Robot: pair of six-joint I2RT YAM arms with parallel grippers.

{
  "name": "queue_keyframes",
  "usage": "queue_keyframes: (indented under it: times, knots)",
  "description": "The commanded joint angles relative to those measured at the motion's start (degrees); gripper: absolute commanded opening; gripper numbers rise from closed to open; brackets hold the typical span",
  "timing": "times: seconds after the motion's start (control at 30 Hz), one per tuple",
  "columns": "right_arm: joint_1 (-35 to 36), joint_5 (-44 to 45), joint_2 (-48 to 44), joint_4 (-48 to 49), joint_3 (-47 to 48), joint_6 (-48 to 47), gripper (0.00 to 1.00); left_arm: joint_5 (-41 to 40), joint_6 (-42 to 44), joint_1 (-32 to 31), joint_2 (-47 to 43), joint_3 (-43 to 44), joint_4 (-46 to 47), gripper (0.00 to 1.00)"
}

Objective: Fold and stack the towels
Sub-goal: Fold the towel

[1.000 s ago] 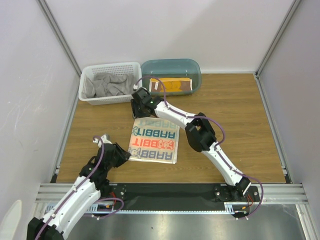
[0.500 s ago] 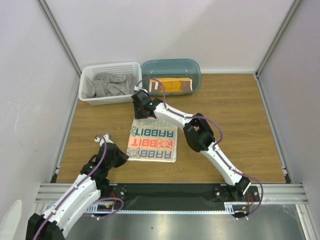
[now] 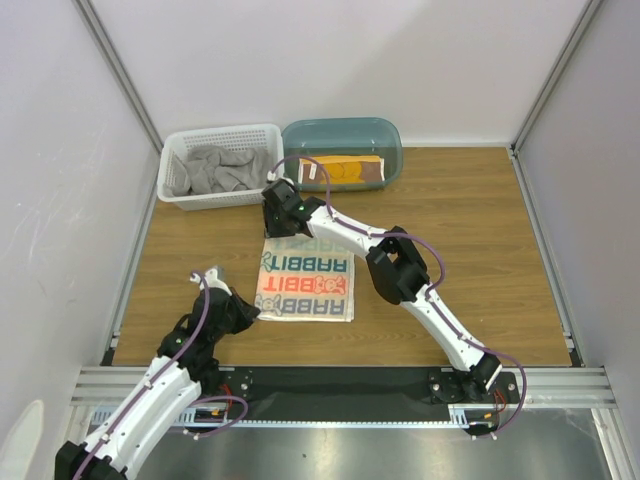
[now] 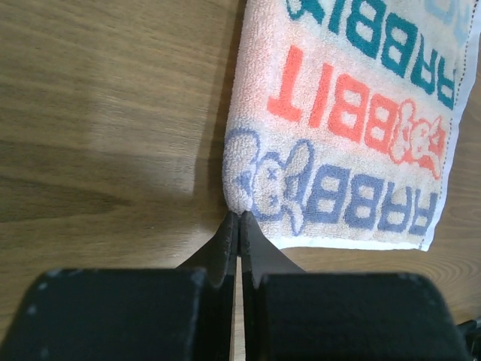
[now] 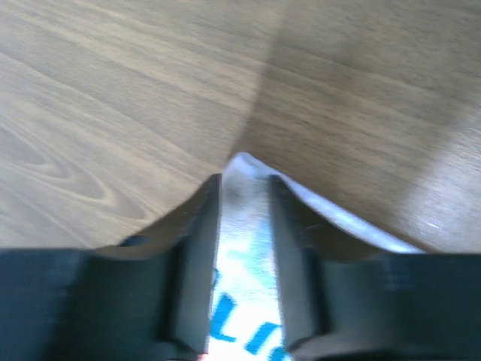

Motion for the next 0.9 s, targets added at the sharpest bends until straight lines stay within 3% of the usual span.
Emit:
queue_keyframes:
  times: [0.0, 0.07, 0.2, 0.5, 0.87]
  knots:
    - [0.4, -0.8, -1.3, 0.7, 2.9, 0.0, 0.45, 1.0, 1.2, -0.4, -0.4, 0.1, 0.2, 0.0]
    - [0.4, -0.8, -2.2, -0.2, 4.1, -0.1, 0.53, 1.3, 1.4, -0.5, 0.3, 0.0, 0.5, 0.0]
    - [0.5, -1.8, -4.6, 0.7, 4.0, 0.5, 0.54, 1.4, 1.7, -0.7, 1.7, -0.1, 0.8, 0.0]
    - [1.8, -2.0, -1.7, 0.0, 8.3, 1.3, 0.52, 1.1, 1.4, -1.0, 1.7, -0.3, 1.0, 0.0]
    - [3.4, 3.8, 1.0, -3.3, 9.2, -2.4, 0.48, 0.9, 1.5, -1.5, 2.1, -0.3, 1.1, 0.0]
